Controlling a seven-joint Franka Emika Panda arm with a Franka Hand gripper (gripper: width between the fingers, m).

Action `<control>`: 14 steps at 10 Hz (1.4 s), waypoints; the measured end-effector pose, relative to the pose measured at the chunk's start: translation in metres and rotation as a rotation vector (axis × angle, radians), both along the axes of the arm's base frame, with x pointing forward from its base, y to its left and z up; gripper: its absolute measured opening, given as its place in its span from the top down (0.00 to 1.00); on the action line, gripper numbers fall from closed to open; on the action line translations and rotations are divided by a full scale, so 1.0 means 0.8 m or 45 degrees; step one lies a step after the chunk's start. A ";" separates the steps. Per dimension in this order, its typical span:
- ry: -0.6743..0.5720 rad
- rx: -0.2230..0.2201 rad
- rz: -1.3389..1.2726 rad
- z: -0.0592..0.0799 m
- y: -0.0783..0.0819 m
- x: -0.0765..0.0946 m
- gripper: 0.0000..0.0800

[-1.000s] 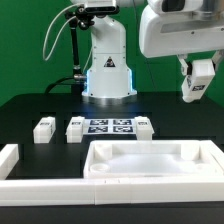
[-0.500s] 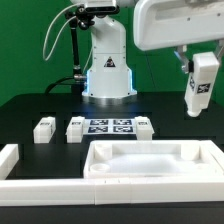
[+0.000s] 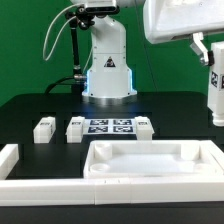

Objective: Assemble desk

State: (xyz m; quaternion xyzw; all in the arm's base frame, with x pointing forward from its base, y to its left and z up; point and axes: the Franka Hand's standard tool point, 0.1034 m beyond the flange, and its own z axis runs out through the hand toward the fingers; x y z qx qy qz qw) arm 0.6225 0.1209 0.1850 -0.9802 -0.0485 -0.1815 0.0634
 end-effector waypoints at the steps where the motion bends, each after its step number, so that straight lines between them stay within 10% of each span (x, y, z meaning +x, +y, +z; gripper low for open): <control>1: -0.006 -0.035 0.066 -0.012 -0.031 0.014 0.64; 14: -0.160 -0.041 0.060 -0.058 -0.025 0.025 0.64</control>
Offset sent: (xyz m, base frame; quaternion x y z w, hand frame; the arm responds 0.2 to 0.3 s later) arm 0.0000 0.0000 0.0000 0.0000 0.0000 0.0000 1.0000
